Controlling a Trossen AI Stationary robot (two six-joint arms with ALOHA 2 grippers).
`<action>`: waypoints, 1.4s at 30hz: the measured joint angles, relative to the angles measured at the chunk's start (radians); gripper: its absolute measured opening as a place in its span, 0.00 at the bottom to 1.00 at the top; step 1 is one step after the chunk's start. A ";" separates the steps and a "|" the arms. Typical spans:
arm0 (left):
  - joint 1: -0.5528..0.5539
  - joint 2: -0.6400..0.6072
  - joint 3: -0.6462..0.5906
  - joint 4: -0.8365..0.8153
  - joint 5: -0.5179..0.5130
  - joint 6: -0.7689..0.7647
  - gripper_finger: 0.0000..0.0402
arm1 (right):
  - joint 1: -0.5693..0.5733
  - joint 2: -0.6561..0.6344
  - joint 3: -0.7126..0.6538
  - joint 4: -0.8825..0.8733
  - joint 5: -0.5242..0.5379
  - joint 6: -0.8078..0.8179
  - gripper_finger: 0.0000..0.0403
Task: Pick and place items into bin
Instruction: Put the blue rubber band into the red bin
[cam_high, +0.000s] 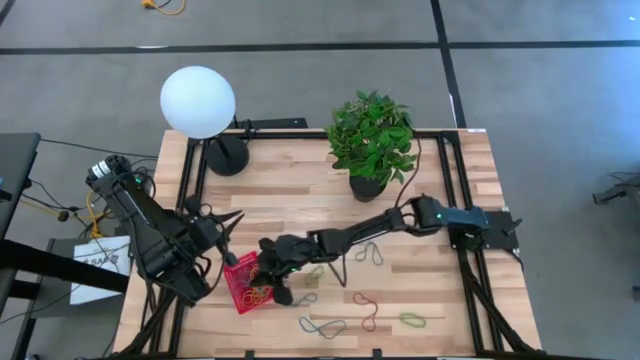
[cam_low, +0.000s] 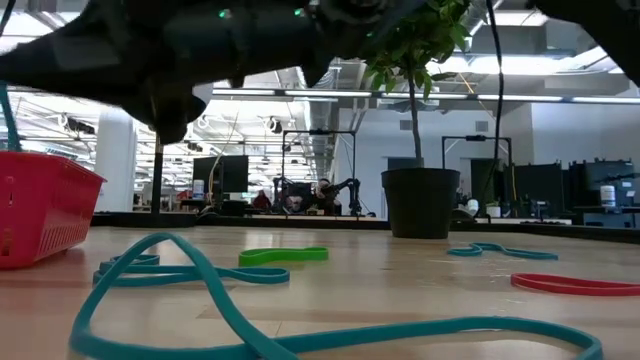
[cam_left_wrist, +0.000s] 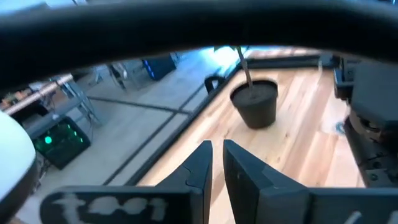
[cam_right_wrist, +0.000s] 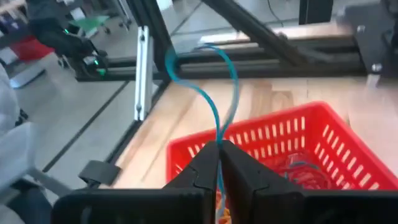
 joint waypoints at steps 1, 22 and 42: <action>0.000 0.000 0.000 0.000 0.016 0.000 0.07 | -0.001 0.014 0.024 -0.014 -0.007 0.000 0.05; 0.000 0.000 0.000 0.137 0.140 0.059 0.07 | -0.002 -0.257 0.107 -0.953 -0.157 0.037 0.24; 0.161 0.180 0.000 1.052 0.632 0.956 0.07 | 0.545 -0.815 0.106 -1.704 0.787 0.536 0.24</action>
